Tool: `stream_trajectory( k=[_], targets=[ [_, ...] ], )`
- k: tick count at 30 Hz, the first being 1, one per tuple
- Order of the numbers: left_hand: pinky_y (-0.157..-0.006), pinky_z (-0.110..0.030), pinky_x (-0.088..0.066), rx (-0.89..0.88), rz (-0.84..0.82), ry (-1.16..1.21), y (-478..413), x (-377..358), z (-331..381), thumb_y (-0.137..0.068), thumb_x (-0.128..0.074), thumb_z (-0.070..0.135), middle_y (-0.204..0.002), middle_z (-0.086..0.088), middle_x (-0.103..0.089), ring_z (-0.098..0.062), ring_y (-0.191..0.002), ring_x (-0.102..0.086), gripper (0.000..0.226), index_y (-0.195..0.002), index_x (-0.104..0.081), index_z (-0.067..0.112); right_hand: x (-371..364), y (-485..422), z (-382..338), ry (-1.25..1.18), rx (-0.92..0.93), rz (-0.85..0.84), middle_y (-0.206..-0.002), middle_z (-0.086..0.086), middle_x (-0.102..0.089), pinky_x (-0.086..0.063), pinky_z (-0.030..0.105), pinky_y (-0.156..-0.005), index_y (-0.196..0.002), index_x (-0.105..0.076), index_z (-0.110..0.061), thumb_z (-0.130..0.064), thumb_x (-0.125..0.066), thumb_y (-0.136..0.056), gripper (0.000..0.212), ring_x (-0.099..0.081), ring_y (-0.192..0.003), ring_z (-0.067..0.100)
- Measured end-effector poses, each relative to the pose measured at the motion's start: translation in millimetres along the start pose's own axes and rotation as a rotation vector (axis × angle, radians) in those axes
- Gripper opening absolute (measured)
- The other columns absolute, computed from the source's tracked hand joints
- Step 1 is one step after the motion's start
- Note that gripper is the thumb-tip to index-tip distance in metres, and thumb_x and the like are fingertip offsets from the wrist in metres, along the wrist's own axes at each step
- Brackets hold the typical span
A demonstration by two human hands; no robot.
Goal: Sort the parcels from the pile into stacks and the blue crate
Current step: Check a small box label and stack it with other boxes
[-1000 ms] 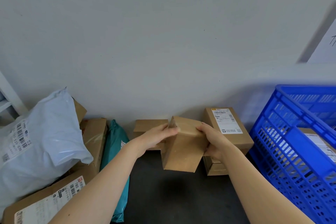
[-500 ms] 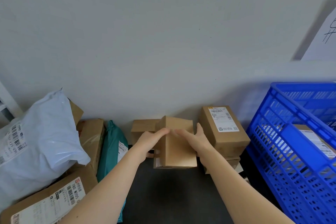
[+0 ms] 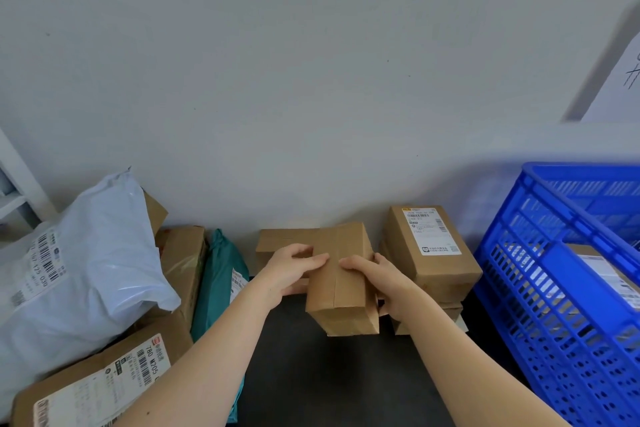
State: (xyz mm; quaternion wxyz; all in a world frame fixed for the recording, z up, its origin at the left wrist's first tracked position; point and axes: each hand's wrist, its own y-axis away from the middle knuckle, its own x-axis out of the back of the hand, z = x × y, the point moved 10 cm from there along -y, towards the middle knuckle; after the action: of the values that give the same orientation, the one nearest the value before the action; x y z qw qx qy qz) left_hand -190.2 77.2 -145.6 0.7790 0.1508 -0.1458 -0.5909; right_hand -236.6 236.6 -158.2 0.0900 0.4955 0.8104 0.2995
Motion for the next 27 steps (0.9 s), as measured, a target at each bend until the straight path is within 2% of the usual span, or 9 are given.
stream_trajectory(
  k=[2, 5, 8, 11, 16, 22, 27],
  targets=[
    [-0.096, -0.046, -0.050, 0.062, -0.058, 0.042, 0, -4, -8, -0.076, -0.074, 0.045, -0.119, -0.001, -0.059, -0.021, -0.111, -0.058, 0.061, -0.128, -0.051, 0.022, 1, 0, 0, -0.086, -0.002, -0.025, -0.121, 0.007, -0.053, -0.047, 0.049, -0.093, -0.137, -0.036, -0.024, -0.042, -0.074, -0.077, 0.073, -0.053, -0.106, 0.027],
    [-0.105, -0.059, -0.037, 0.210, -0.200, 0.193, 4, -16, -25, -0.061, -0.078, 0.060, -0.126, -0.009, -0.057, -0.031, -0.119, -0.052, 0.075, -0.122, -0.048, 0.029, -2, 2, -5, -0.165, -0.007, -0.076, -0.118, 0.009, -0.056, -0.047, 0.050, -0.095, -0.129, -0.043, -0.023, -0.041, -0.072, -0.080, 0.060, -0.054, -0.108, 0.029],
    [-0.098, -0.057, -0.044, 0.236, -0.289, 0.291, 7, -28, -29, -0.064, -0.072, 0.059, -0.128, -0.014, -0.057, -0.034, -0.117, -0.054, 0.070, -0.123, -0.048, 0.028, -5, 3, -8, -0.182, 0.008, -0.104, -0.119, 0.010, -0.057, -0.048, 0.048, -0.094, -0.125, -0.047, -0.022, -0.041, -0.070, -0.082, 0.053, -0.055, -0.109, 0.029],
    [-0.098, -0.054, -0.046, 0.197, -0.248, 0.260, 3, -27, -26, -0.058, -0.075, 0.059, -0.126, -0.015, -0.057, -0.033, -0.115, -0.056, 0.082, -0.127, -0.046, 0.026, -6, 1, -7, -0.225, 0.021, -0.099, -0.118, 0.011, -0.059, -0.050, 0.045, -0.087, -0.125, -0.049, -0.020, -0.039, -0.068, -0.083, 0.050, -0.056, -0.108, 0.030],
    [-0.100, -0.052, -0.045, 0.171, -0.205, 0.221, -1, -24, -22, -0.056, -0.072, 0.063, -0.125, -0.014, -0.056, -0.032, -0.114, -0.056, 0.082, -0.125, -0.044, 0.027, -5, -5, -7, -0.256, 0.037, -0.076, -0.122, 0.010, -0.058, -0.045, 0.050, -0.100, -0.127, -0.048, -0.022, -0.046, -0.070, -0.080, 0.057, -0.056, -0.112, 0.030],
    [-0.103, -0.051, -0.044, 0.157, -0.185, 0.171, -1, -24, -18, -0.058, -0.067, 0.063, -0.123, -0.014, -0.055, -0.031, -0.112, -0.055, 0.067, -0.111, -0.046, 0.028, -3, -5, -8, -0.266, 0.050, -0.057, -0.121, 0.010, -0.059, -0.045, 0.050, -0.100, -0.126, -0.049, -0.021, -0.044, -0.070, -0.080, 0.055, -0.056, -0.111, 0.031],
    [-0.101, -0.051, -0.045, 0.166, -0.196, 0.191, -1, -23, -19, -0.058, -0.070, 0.063, -0.123, -0.014, -0.056, -0.032, -0.112, -0.056, 0.072, -0.116, -0.046, 0.028, -4, -3, -7, -0.262, 0.036, -0.071, -0.121, 0.011, -0.059, -0.045, 0.051, -0.100, -0.121, -0.051, -0.022, -0.046, -0.071, -0.078, 0.053, -0.057, -0.111, 0.031]
  ],
)
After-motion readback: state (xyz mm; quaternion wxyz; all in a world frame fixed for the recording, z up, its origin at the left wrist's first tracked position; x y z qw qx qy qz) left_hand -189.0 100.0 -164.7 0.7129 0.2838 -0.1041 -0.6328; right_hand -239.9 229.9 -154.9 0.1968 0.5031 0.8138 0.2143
